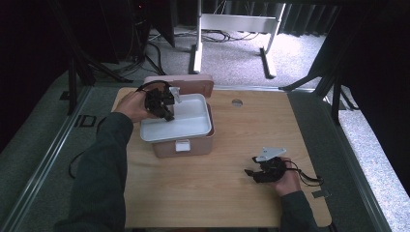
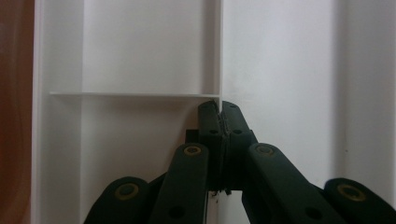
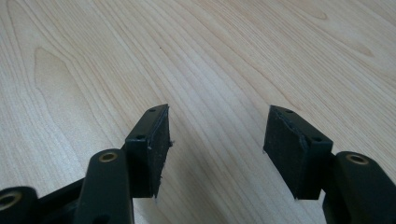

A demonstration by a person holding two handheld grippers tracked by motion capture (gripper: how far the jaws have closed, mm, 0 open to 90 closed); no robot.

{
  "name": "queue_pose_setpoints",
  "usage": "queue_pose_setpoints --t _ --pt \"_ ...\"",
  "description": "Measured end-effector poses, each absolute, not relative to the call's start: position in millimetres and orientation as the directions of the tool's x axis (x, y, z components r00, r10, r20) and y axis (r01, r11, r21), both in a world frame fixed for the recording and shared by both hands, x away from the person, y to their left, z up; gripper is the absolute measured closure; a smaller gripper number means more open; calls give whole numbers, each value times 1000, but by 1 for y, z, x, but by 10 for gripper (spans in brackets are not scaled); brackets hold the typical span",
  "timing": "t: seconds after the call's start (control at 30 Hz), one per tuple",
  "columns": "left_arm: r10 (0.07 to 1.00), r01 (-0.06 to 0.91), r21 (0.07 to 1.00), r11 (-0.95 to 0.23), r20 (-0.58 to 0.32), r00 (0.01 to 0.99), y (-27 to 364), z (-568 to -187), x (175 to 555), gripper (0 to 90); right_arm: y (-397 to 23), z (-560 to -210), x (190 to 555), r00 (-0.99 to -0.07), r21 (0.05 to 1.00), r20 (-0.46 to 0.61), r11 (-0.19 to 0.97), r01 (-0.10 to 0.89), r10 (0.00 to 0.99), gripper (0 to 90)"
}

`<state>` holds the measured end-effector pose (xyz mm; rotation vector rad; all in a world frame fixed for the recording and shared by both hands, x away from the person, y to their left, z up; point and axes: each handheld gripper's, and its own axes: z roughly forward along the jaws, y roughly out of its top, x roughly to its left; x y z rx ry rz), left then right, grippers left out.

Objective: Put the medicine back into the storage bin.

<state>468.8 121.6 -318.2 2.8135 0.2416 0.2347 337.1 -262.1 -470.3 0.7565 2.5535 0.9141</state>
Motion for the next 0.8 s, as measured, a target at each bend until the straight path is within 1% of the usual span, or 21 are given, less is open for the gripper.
queue_pose_setpoints --t 0.27,0.43,0.47,0.53,0.57,0.63,0.67,0.7,0.73,0.77,0.8 --pt "175 139 311 -940 93 980 112 -324 482 894 -262 -471 337 -809 659 -121 655 368 576 400" --pt "160 124 303 -945 99 982 108 -325 488 894 -262 -472 337 -808 658 -118 655 371 577 400" --pt "176 143 302 -942 86 981 107 -325 488 894 -262 -472 337 -808 658 -116 654 374 578 400" --pt "150 115 291 -950 101 984 105 -325 491 893 -262 -472 337 -808 657 -119 655 372 577 400" --pt "169 138 295 -946 83 982 105 -326 491 892 -262 -472 337 -808 659 -122 656 368 576 400" --pt "171 140 291 -946 83 982 105 -328 492 887 -263 -471 337 -806 659 -115 652 375 580 400" --pt "174 142 285 -948 89 981 105 -328 492 879 -263 -471 336 -806 660 -115 651 375 581 400" --pt "174 142 285 -948 89 981 105 -328 492 848 -263 -471 336 -806 660 -115 651 375 581 400" --pt "196 159 312 -937 91 976 107 -329 494 848 -263 -471 336 -807 660 -117 652 373 579 400" --pt "203 164 323 -932 89 975 108 -330 494 806 -263 -472 336 -806 658 -116 653 375 580 400" --pt "233 196 326 -925 77 969 108 -330 493 749 -263 -472 336 -806 658 -116 653 375 580 399"
